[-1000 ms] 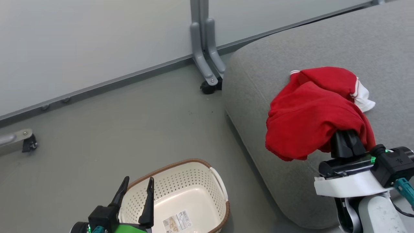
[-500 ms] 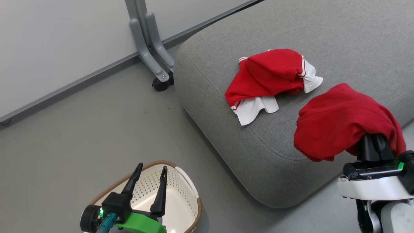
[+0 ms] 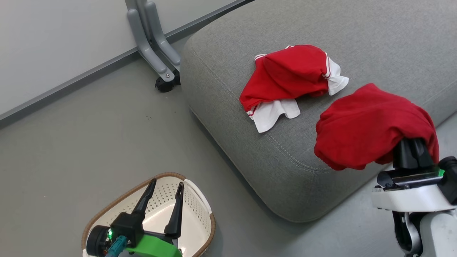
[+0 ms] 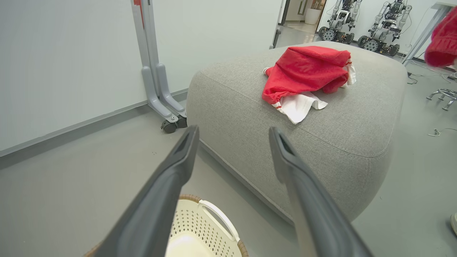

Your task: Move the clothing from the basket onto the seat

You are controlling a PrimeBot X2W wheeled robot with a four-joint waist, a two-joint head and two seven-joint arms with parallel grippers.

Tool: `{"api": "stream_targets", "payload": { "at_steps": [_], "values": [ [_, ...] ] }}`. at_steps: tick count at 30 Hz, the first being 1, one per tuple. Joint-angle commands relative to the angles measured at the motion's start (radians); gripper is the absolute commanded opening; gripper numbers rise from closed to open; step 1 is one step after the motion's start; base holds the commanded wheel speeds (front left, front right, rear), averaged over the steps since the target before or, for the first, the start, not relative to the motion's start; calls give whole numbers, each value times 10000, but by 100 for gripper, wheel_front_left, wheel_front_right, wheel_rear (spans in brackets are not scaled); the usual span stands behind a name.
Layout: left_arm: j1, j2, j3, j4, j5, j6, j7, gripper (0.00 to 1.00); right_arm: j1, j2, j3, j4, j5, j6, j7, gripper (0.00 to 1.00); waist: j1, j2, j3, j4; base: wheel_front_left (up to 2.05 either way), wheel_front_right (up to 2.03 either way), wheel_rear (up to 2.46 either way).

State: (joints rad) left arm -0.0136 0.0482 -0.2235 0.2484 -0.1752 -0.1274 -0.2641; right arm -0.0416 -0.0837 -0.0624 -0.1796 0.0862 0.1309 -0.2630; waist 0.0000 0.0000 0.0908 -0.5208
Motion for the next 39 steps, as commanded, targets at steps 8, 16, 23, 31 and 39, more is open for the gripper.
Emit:
{"api": "stream_targets", "payload": {
  "at_steps": [8,16,23,31,39],
  "values": [
    [-403,67,-138,-548,550,-47,0,100,-2192,-728,-329,370,355,-3,-27,0,0,0,1498,576,0,0,0],
    [-1092,354,-633,-834,594,-40,0,100,-4873,-1675,-840,1283,622,-3,-27,0,0,0,2753,1384,0,0,0],
    [-1534,612,-1006,-840,568,-41,0,100,-6851,-2588,-1485,3011,576,-3,-25,0,0,0,3495,2012,0,0,0],
    [-1899,789,-1061,-957,601,-41,0,100,-8325,-3158,-2474,5240,234,-3,-25,0,0,0,4265,2596,0,0,0],
    [-2102,886,-1044,-1032,723,-42,0,100,-8772,-2818,-3545,7003,-210,-3,-25,0,0,0,4952,2965,0,0,0]
  ]
}}
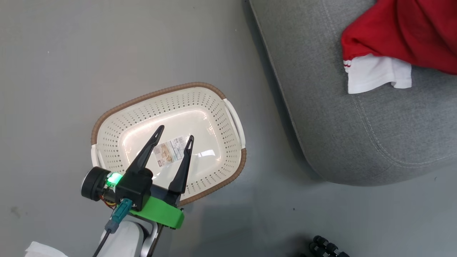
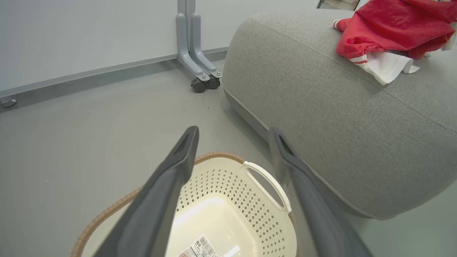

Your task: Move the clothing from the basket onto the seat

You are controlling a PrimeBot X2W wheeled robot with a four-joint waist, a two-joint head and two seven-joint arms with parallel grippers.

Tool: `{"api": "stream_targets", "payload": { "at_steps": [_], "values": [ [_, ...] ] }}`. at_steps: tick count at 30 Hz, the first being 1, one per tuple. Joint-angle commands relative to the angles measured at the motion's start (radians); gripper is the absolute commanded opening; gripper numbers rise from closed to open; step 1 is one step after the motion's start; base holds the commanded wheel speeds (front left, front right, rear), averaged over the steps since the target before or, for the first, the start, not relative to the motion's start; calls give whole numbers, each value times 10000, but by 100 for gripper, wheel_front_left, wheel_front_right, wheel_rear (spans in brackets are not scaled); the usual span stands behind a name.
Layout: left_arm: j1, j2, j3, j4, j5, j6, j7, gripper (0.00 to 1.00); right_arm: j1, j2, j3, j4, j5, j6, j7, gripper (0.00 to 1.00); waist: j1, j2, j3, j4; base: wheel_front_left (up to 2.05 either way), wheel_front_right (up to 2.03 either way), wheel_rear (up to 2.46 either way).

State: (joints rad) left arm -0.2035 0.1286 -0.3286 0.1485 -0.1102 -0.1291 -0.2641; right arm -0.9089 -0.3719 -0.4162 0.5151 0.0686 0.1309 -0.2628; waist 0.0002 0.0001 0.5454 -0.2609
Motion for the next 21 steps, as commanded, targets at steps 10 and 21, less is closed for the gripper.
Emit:
{"api": "stream_targets", "payload": {
  "at_steps": [10,21],
  "values": [
    [-110,113,259,54,58,-25,0,100,52,462,851,2132,405,-5,-27,0,-2,-1,625,368,0,0,0],
    [74,-5,200,193,34,-25,-1,100,349,358,1743,3548,769,-5,-29,100,-2,-1,38,165,0,0,0]
  ]
}}
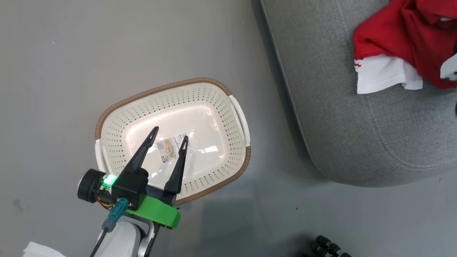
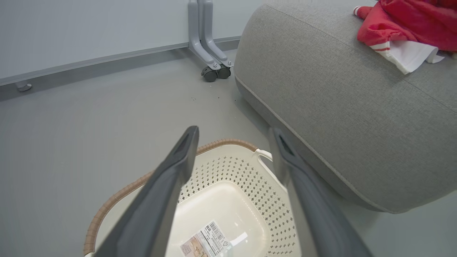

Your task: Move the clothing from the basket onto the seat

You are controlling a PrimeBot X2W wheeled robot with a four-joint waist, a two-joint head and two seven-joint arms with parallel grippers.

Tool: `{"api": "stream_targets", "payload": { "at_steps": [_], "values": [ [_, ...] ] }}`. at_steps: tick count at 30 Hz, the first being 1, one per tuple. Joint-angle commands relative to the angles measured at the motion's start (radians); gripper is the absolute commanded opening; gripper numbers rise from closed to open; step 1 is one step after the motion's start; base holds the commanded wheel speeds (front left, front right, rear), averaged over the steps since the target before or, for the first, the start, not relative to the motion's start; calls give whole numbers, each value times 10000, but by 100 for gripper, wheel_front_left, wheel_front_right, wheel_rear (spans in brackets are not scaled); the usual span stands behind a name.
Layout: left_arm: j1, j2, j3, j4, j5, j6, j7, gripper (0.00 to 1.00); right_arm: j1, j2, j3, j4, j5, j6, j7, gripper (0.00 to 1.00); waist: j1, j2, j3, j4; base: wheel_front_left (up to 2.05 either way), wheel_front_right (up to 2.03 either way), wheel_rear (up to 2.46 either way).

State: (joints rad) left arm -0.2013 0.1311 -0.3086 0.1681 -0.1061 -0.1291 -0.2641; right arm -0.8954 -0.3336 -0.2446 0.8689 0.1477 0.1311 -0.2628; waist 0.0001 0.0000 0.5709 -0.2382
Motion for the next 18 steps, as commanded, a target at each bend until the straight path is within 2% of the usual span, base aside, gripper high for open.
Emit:
{"api": "stream_targets", "payload": {
  "at_steps": [1,9,15,18],
  "values": [
    [64,-50,5,31,-31,-25,0,100,284,-22,132,-35,-2,-7,-29,100,-1,0,-330,-79,0,0,0],
    [347,-433,12,273,-264,-25,0,100,1469,-239,1551,-991,86,-7,-29,100,-1,0,-1754,-269,0,0,0],
    [825,-707,130,421,-434,-25,0,100,2555,-647,2301,-2566,340,-7,-27,100,-1,0,-3073,-441,0,0,0],
    [1175,-777,242,424,-514,-24,0,100,3317,-826,2365,-4055,569,-7,-29,100,-1,0,-3851,-483,0,0,0]
  ]
}}
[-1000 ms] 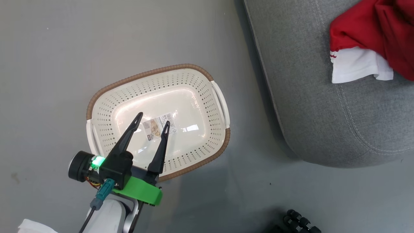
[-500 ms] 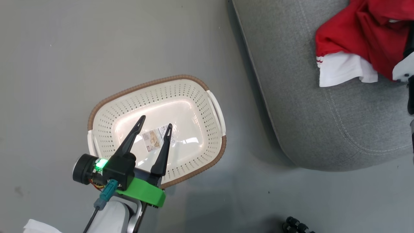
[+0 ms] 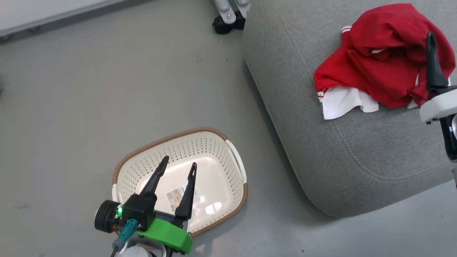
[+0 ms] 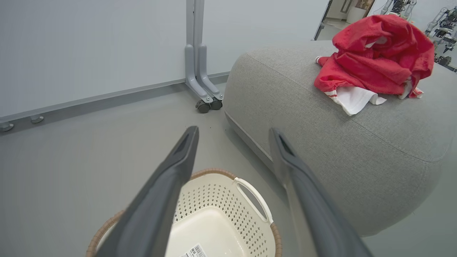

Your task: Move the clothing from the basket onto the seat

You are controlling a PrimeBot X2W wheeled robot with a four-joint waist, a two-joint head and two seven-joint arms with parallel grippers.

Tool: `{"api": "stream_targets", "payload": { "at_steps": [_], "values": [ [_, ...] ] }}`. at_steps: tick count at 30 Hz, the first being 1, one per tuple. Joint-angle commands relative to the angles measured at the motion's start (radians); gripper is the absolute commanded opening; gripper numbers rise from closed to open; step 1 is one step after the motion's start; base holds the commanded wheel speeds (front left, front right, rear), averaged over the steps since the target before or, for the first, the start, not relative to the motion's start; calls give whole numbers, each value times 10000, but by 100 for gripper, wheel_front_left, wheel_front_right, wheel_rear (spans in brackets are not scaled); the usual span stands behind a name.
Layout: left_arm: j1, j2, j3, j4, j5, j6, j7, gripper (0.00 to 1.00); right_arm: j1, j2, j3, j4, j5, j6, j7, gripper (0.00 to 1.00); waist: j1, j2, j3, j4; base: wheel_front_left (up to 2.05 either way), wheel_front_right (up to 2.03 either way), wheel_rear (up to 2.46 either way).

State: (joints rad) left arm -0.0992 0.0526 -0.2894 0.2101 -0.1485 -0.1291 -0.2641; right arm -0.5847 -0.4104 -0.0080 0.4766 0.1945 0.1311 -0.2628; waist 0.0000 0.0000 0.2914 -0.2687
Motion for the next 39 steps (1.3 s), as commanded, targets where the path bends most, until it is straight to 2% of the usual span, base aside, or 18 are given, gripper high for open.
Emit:
{"api": "stream_targets", "payload": {
  "at_steps": [1,8,14,20,28,39],
  "values": [
    [221,-2,76,11,-100,-25,0,100,404,-47,-23,-474,145,-7,-29,100,0,0,-1227,-164,0,0,0],
    [704,-10,2,-272,-698,258,0,100,2060,-39,-331,-3152,555,-7,-29,100,0,0,-2198,169,0,0,0],
    [1000,-8,-70,-366,-721,390,0,100,3386,621,-894,-5178,477,-7,-27,100,0,0,-2562,471,0,0,0],
    [1125,-9,-87,-403,-698,429,0,100,4394,1283,-1259,-6400,287,-8,-29,100,0,0,-2819,779,0,0,0],
    [1244,-9,-48,-476,-785,514,0,100,5488,2171,-1167,-6764,448,-7,-27,100,0,0,-3065,1086,0,0,0],
    [1500,-11,419,-431,-522,682,0,100,6272,2715,-65,-6241,334,-7,-28,100,0,0,-3258,2088,0,0,0]
  ]
}}
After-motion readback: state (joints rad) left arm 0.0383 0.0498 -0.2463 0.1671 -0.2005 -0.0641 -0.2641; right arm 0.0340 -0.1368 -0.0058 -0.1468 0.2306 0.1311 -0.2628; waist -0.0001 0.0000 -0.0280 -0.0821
